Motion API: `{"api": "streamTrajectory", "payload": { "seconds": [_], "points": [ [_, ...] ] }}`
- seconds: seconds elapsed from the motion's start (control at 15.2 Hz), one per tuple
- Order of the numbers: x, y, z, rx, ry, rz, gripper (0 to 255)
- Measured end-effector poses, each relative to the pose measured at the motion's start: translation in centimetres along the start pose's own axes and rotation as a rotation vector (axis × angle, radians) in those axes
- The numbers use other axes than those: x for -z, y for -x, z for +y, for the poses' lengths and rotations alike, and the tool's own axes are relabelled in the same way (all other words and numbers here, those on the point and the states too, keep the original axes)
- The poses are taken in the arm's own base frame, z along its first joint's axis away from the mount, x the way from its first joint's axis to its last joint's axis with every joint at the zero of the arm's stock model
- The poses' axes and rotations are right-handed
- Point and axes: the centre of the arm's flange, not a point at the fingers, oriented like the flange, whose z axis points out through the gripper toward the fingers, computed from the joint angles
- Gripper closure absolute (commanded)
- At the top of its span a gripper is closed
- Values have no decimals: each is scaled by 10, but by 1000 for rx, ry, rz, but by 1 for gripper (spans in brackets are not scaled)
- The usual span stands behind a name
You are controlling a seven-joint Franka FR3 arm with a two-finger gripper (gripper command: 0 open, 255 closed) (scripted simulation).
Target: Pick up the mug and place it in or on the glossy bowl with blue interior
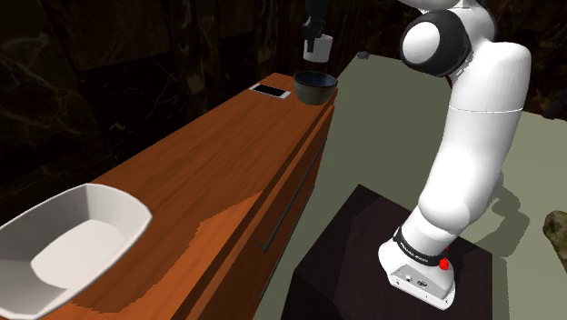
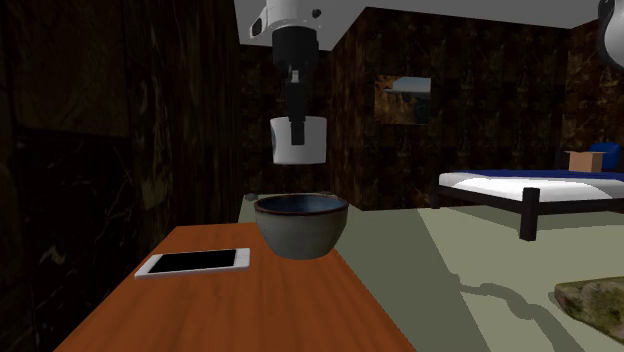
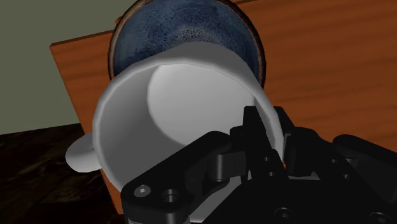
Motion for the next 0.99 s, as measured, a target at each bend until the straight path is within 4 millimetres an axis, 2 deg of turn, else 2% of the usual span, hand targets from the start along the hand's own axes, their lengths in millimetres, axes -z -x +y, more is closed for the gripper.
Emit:
{"api": "streamTrajectory", "payload": {
  "seconds": [0.13, 0.26, 0.99],
  "points": [
    [1, -2, 30, 0, 0, 0, 255],
    [-6, 1, 40, 0, 0, -1, 255],
    [-62, -1, 41, 2, 0, -1, 255]
  ]
}}
